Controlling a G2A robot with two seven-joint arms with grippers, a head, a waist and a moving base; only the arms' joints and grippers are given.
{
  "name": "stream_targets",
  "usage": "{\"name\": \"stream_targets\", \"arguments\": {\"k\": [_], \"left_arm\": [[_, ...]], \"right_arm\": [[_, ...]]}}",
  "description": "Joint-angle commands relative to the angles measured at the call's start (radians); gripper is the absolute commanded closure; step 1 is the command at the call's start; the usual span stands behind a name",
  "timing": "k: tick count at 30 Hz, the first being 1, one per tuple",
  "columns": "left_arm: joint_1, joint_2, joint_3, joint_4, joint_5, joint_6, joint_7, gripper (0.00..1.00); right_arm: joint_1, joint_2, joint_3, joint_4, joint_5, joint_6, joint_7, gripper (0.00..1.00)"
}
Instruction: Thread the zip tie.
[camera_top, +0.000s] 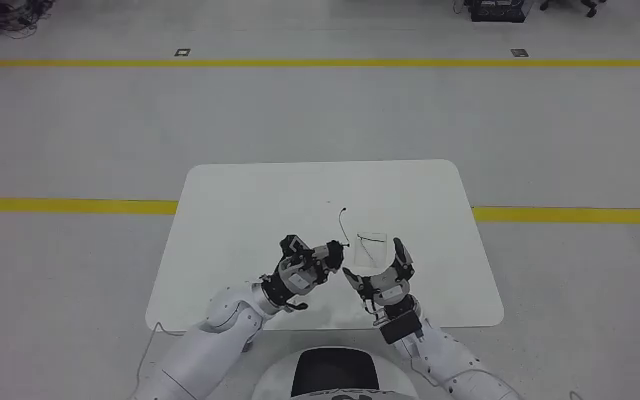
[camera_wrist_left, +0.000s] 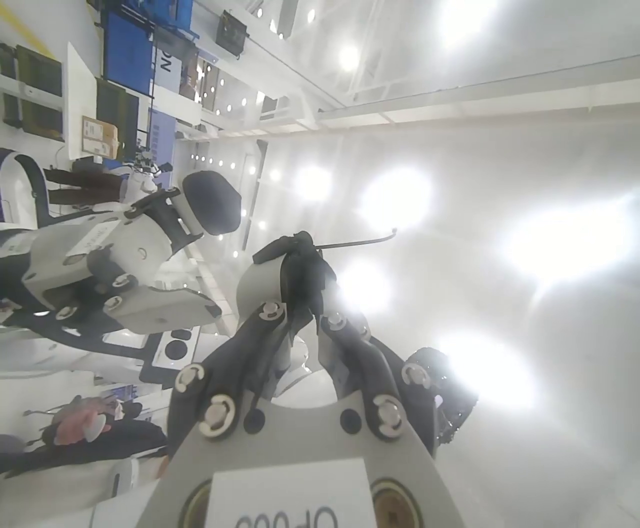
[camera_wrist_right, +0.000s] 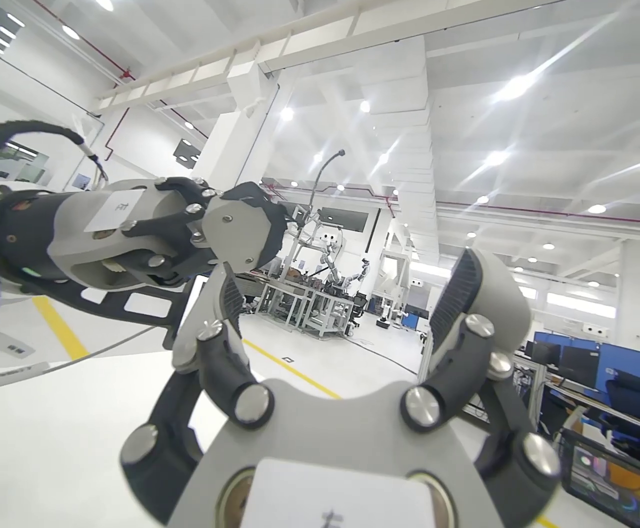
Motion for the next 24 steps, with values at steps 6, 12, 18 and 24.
{"name": "stream_targets", "arguments": {"k": [6,12,18,24], "left_arm": [[0.000,-0.002,-0.001,0.008,-0.015,-0.005,-0.014,1.00],[0.000,-0.003,-0.001,0.008,-0.014,0.000,-0.013,1.00],[-0.001,-0.004,-0.002,0.011,-0.006,-0.002,-0.005,1.00],[0.001,-0.005,0.000,0.012,0.005,-0.006,-0.001,1.00]], "right_arm": [[0.000,-0.010,0.014,0.002,-0.001,-0.014,-0.001,0.34],[0.005,-0.019,0.017,0.014,-0.025,-0.027,0.010,0.73],[0.017,-0.034,0.003,0.030,-0.035,-0.043,0.018,0.73],[0.029,-0.049,-0.004,0.050,-0.040,-0.043,0.017,0.77]]}}
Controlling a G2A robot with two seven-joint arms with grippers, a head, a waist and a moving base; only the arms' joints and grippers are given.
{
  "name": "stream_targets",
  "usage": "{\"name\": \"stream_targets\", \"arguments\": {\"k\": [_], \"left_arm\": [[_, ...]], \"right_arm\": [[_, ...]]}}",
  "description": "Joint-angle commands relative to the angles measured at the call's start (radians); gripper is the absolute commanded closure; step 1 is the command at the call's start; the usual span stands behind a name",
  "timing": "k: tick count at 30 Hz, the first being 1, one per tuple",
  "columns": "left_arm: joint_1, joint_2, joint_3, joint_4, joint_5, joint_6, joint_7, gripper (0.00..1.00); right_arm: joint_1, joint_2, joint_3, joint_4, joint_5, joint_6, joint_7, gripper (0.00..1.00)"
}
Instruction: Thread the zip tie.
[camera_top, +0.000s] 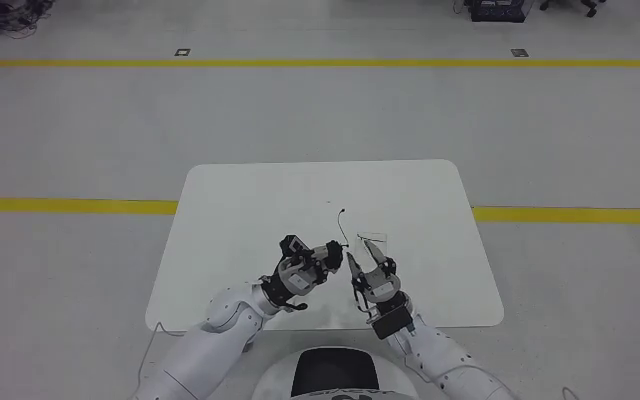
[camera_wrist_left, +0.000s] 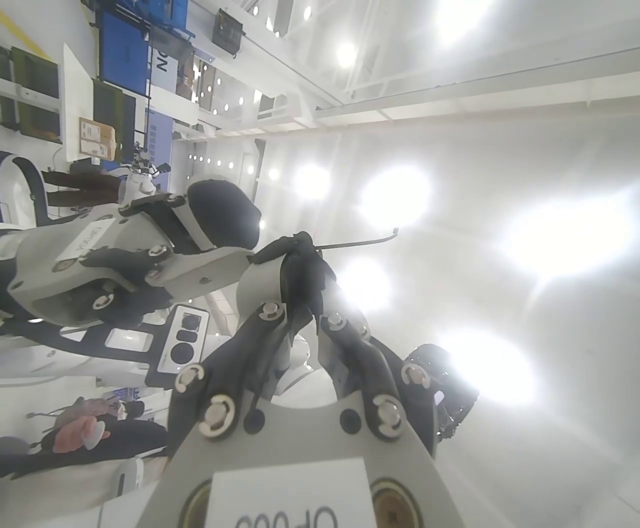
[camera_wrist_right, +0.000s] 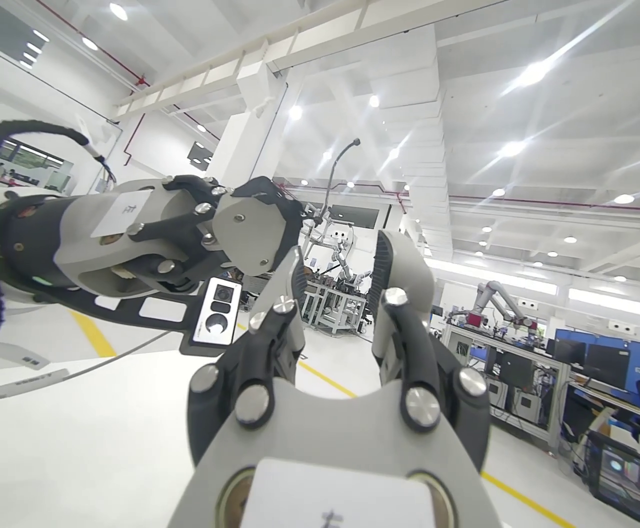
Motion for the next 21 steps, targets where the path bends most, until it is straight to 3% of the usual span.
{"name": "stream_targets", "arguments": {"k": [1,21], "left_arm": [[0.001,0.000,0.001,0.000,0.003,0.000,0.001,1.00],[0.005,-0.003,0.004,0.000,0.019,-0.003,0.009,1.00]], "right_arm": [[0.003,-0.004,-0.002,0.002,-0.002,0.000,-0.001,0.77],[0.018,-0.045,-0.011,0.034,-0.011,0.003,-0.029,0.83]]}}
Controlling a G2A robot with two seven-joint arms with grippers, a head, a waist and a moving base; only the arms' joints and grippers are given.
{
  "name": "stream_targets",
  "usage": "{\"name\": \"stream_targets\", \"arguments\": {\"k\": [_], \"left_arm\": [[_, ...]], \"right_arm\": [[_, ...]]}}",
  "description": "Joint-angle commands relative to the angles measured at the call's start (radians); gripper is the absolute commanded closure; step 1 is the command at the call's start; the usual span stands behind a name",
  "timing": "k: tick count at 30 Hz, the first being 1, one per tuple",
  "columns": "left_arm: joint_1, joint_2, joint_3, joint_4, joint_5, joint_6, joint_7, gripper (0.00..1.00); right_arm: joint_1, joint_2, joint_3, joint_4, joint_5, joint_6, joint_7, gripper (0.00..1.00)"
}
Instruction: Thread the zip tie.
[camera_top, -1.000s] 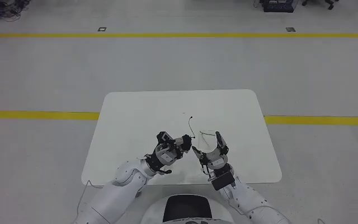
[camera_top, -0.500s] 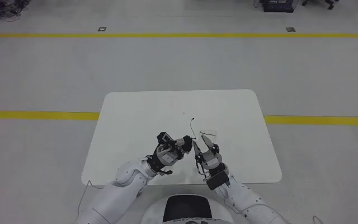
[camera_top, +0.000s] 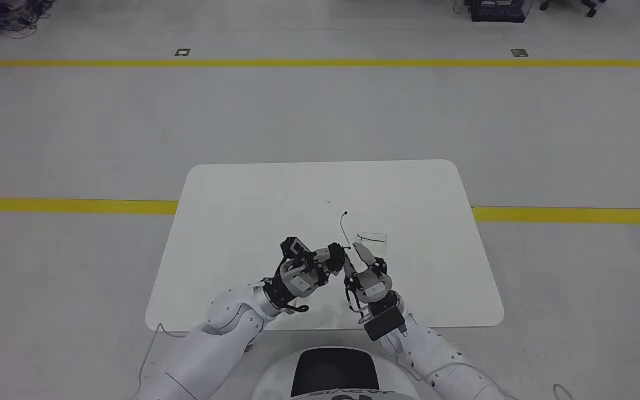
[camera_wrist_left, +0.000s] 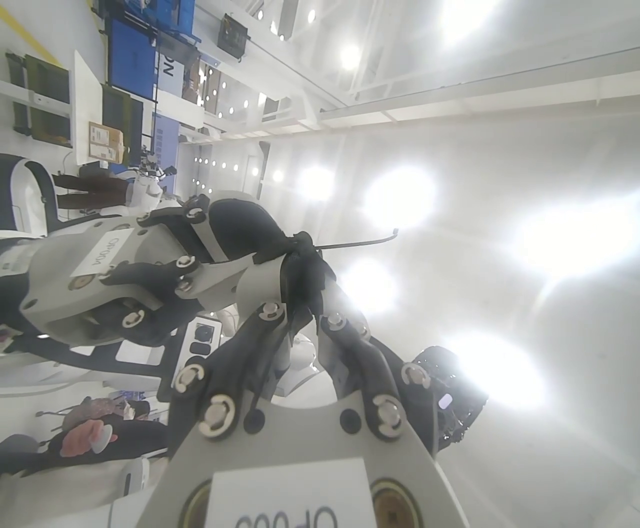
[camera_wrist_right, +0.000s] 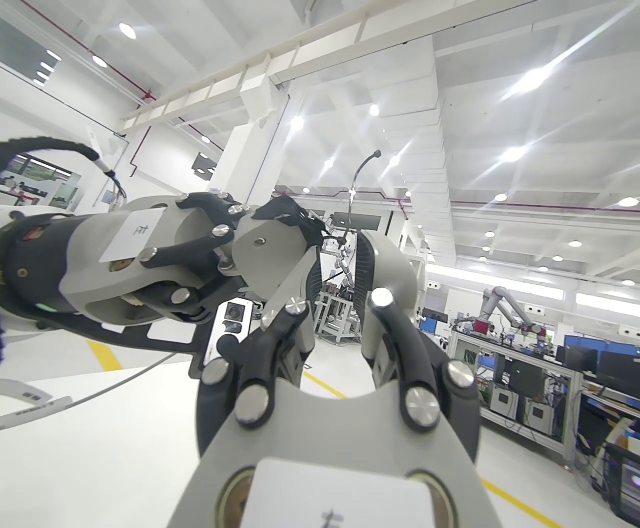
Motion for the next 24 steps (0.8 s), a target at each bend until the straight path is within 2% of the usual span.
{"name": "stream_targets", "arguments": {"k": [1,8,20,24], "left_arm": [[0.000,0.000,0.000,0.000,0.001,0.001,0.000,1.00],[-0.003,-0.002,0.007,0.003,0.005,0.005,0.000,1.00],[-0.006,-0.003,0.009,0.006,0.008,0.009,0.000,1.00],[-0.006,-0.004,0.009,0.006,0.009,0.009,-0.001,1.00]], "right_arm": [[0.000,-0.003,0.002,0.002,0.000,0.000,-0.004,0.84],[-0.002,-0.011,0.013,0.006,-0.005,-0.002,-0.009,0.88],[-0.005,-0.022,0.030,0.011,-0.021,0.000,-0.006,0.87],[-0.007,-0.025,0.036,0.012,-0.024,-0.001,-0.004,0.90]]}}
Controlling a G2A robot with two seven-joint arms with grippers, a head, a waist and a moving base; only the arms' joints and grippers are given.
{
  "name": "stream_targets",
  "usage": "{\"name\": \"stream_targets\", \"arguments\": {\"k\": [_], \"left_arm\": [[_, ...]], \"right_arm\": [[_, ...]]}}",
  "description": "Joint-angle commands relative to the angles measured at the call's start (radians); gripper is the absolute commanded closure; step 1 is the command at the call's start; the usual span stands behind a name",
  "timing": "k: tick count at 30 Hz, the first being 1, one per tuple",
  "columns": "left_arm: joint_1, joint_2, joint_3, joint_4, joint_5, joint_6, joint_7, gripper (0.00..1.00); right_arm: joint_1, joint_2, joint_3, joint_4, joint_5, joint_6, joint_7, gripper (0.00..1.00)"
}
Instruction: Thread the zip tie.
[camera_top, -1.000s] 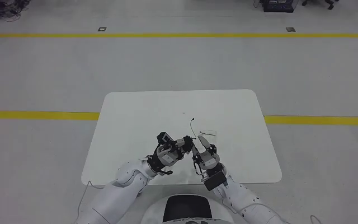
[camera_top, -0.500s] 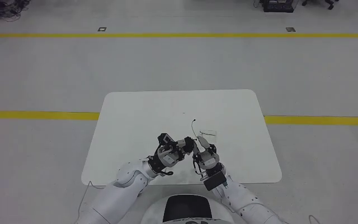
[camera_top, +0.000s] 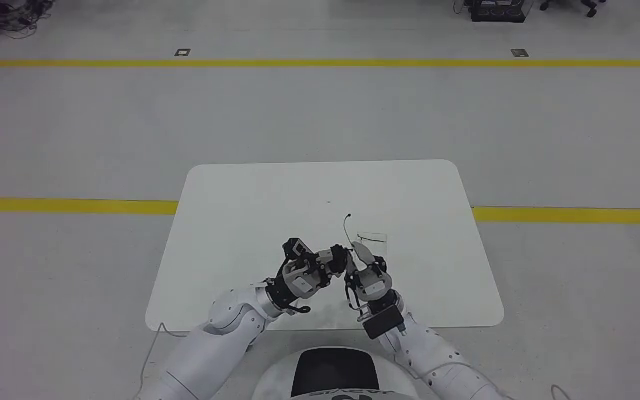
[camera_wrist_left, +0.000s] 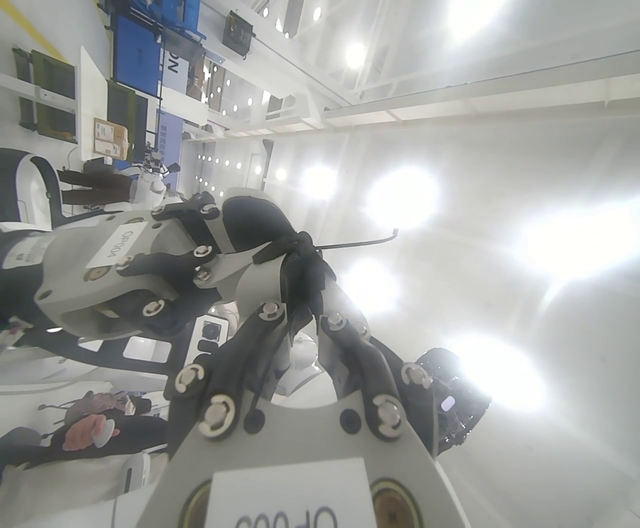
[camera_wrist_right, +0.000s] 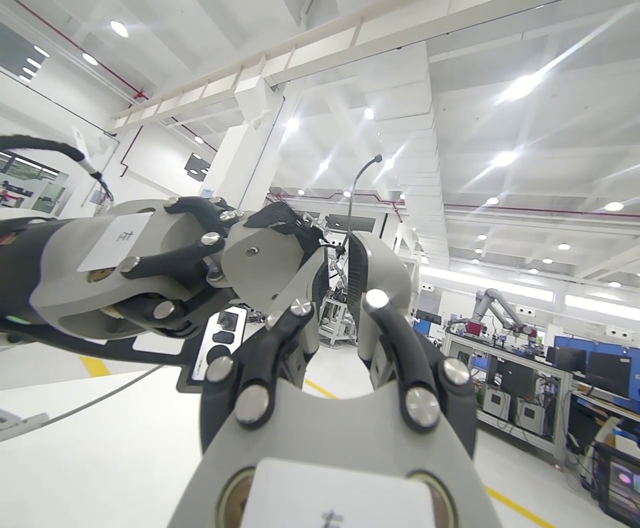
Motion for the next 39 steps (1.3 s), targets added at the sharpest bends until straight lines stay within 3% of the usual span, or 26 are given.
{"name": "stream_targets", "arguments": {"k": [1,14,39], "left_arm": [[0.000,0.000,0.000,0.000,0.000,0.000,-0.001,1.00],[-0.001,-0.001,-0.001,0.000,0.004,0.003,0.000,1.00],[0.000,-0.003,-0.002,0.001,0.001,0.001,0.001,1.00]], "right_arm": [[-0.001,-0.002,0.003,0.001,-0.002,-0.001,0.001,0.90],[-0.005,-0.011,0.019,0.005,-0.017,-0.010,0.002,1.00],[-0.016,-0.016,0.045,0.020,-0.067,0.012,0.012,1.00]]}}
